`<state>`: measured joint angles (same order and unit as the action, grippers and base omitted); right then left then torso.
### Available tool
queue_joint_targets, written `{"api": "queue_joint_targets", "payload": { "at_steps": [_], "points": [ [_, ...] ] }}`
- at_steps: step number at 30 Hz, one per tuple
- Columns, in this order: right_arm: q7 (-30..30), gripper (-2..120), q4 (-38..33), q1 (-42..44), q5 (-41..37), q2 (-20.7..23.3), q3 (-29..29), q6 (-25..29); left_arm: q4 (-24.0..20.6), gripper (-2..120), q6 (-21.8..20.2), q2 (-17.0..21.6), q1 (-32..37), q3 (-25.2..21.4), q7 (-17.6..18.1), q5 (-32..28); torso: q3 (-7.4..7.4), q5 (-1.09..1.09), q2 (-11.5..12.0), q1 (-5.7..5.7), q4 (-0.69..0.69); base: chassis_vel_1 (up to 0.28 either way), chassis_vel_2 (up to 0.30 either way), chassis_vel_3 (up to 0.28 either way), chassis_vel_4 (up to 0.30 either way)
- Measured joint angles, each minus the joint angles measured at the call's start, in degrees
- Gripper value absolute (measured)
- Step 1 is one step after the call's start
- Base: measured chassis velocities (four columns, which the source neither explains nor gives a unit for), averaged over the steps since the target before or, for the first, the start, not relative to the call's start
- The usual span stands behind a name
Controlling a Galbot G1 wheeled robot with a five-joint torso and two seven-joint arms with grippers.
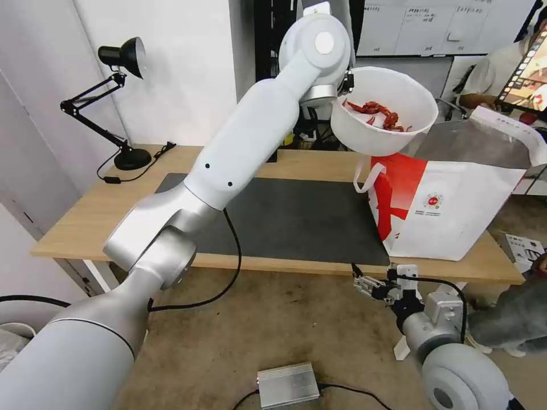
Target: Pick up the trash from the table and place it into the takeout bag.
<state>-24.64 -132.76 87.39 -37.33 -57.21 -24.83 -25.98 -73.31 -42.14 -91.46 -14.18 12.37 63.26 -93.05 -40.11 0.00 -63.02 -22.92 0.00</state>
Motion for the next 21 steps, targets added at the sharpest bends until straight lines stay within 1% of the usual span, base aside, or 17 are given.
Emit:
{"api": "queue_joint_targets", "payload": {
  "at_steps": [13, 21],
  "points": [
    [0.0, 100, 0.0, 0.0, 0.0, 0.0, 0.0, 0.0, 0.6, 0, 0.0, 0.1, -1.1, 1.4, -0.3, 3.3, 0.00, 0.00, 0.0, 0.00, 0.01, 0.000, 0.000, 0.000, 0.000],
    [0.0, 100, 0.0, 0.0, 0.0, 0.0, 0.0, 0.0, 0.2, 0, 0.2, 0.0, -2.3, 1.6, -2.4, 3.3, 0.00, 0.00, 0.0, 0.00, 0.00, 0.000, 0.000, 0.000, 0.000]
  ]
}}
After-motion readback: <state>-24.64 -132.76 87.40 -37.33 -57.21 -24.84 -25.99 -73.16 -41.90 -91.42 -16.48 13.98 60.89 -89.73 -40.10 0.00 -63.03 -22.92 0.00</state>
